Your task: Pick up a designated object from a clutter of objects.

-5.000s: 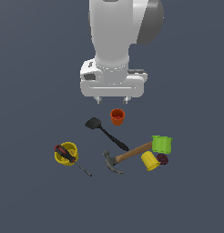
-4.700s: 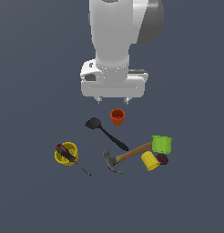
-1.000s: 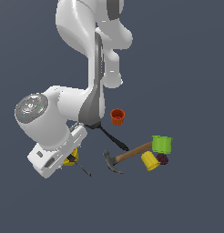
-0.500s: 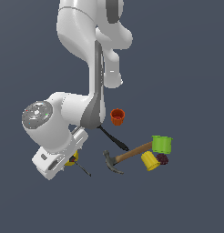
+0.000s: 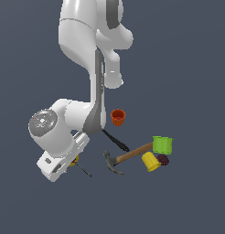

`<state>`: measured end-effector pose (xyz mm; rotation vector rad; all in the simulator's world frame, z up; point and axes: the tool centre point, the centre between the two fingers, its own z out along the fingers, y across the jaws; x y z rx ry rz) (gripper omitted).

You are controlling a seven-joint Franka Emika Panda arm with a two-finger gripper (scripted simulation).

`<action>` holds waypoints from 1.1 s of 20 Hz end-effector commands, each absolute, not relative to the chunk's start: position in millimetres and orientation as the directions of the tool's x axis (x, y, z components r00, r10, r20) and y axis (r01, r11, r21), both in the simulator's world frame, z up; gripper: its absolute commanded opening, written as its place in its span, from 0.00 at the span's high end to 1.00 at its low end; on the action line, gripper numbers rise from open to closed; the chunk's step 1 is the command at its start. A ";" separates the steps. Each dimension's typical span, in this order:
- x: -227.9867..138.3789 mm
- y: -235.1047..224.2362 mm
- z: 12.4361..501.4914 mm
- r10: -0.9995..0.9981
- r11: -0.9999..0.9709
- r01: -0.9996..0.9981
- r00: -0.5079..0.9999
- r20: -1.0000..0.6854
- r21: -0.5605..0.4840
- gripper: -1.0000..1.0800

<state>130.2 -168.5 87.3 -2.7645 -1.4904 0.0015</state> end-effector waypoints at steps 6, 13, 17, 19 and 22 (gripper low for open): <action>131.0 -168.7 88.1 0.835 -0.550 0.835 0.550 0.000 0.000 1.00; 130.6 -168.0 88.5 0.835 -0.550 0.835 0.550 0.000 0.000 1.00; 128.3 -161.8 94.1 0.835 -0.550 0.835 0.550 0.000 0.000 1.00; 126.3 -156.4 99.2 0.835 -0.550 0.835 0.550 0.000 0.000 1.00; 122.1 -145.1 109.7 0.835 -0.550 0.835 0.550 0.000 0.000 1.00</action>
